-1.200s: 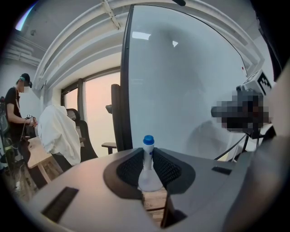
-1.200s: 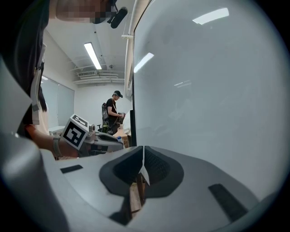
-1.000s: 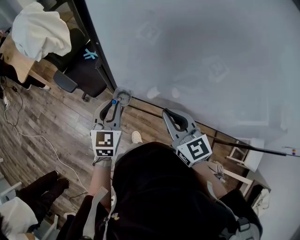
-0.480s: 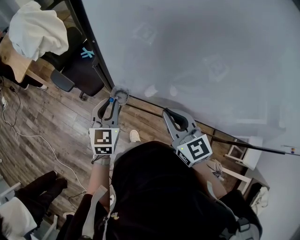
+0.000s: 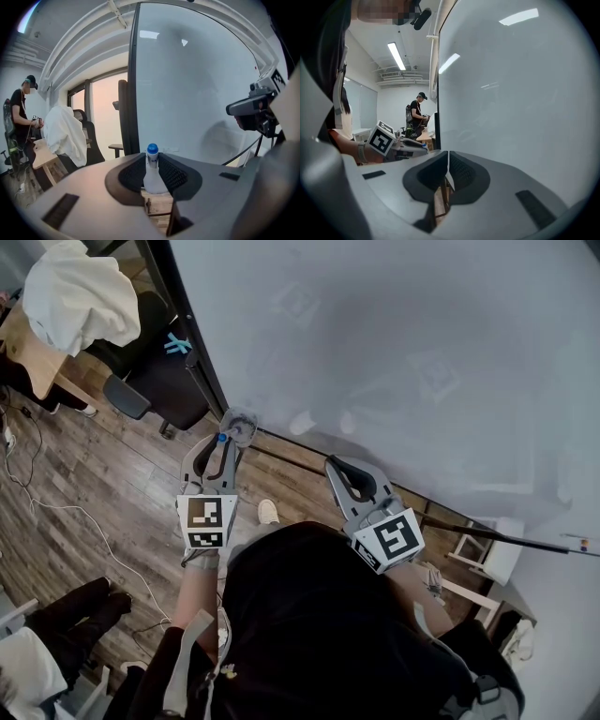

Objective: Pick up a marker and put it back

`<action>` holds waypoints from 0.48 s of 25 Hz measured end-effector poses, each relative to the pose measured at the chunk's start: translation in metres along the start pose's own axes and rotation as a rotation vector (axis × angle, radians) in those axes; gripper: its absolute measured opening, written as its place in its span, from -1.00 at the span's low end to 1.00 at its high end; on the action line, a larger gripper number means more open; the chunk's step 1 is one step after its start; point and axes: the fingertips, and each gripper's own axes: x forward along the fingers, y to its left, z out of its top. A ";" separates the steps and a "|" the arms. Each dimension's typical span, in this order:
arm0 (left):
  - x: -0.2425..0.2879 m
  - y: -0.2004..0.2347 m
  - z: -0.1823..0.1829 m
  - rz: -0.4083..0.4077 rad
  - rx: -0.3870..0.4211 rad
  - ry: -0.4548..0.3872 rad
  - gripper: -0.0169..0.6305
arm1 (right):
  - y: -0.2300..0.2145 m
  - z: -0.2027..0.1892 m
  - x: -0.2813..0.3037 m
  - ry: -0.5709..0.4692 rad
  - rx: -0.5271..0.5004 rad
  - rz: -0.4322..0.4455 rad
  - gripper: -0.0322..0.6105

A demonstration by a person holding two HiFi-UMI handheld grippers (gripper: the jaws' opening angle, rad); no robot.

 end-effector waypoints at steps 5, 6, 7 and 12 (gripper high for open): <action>-0.010 -0.005 0.009 0.020 0.009 -0.015 -0.69 | 0.003 0.001 -0.006 -0.013 -0.002 0.023 -0.83; -0.013 -0.006 0.012 0.025 0.010 -0.018 -0.68 | 0.003 0.002 -0.007 -0.015 -0.002 0.029 -0.83; -0.016 -0.009 0.014 0.029 0.012 -0.022 -0.68 | 0.004 0.002 -0.009 -0.018 -0.002 0.034 -0.83; -0.037 -0.022 0.027 0.049 0.018 -0.046 -0.68 | 0.010 0.006 -0.020 -0.036 -0.004 0.062 -0.83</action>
